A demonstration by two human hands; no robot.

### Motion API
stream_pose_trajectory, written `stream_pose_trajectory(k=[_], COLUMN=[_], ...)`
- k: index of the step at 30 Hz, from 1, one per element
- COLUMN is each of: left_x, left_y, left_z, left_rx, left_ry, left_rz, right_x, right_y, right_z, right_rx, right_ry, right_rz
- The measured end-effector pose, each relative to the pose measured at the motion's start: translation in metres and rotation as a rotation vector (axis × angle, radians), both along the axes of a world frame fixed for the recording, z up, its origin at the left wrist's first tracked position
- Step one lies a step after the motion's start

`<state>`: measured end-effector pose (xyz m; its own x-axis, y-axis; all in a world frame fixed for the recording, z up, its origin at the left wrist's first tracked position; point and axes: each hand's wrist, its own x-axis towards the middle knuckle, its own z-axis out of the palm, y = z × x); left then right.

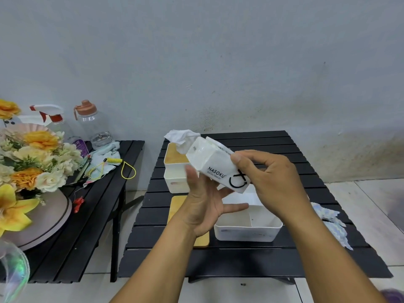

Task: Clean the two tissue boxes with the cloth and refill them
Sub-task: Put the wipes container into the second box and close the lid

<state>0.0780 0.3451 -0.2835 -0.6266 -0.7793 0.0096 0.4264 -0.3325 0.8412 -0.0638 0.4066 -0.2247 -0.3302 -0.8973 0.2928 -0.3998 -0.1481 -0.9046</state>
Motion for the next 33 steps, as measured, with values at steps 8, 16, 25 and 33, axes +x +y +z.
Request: stream_pose_trajectory(k=[8,16,25,33], left_x=[-0.005,-0.001,-0.006,-0.008], left_y=[0.003,0.009,0.011,0.011], left_z=[0.006,0.006,-0.003,-0.004], left_rx=[0.019,0.026,0.105,0.109], left_ry=[0.106,0.231,0.199,0.170], left_rz=[0.354,0.232,0.004,0.075], right_x=[0.012,-0.003,-0.023,-0.024], right_y=[-0.002,-0.003,-0.008,-0.018], right_z=[-0.004,0.007,0.010,-0.001], right_rx=[-0.054,-0.190,-0.132,-0.061], right_ry=[0.515,0.327,-0.060,0.001], right_rz=[-0.060,-0.096,-0.228,-0.340])
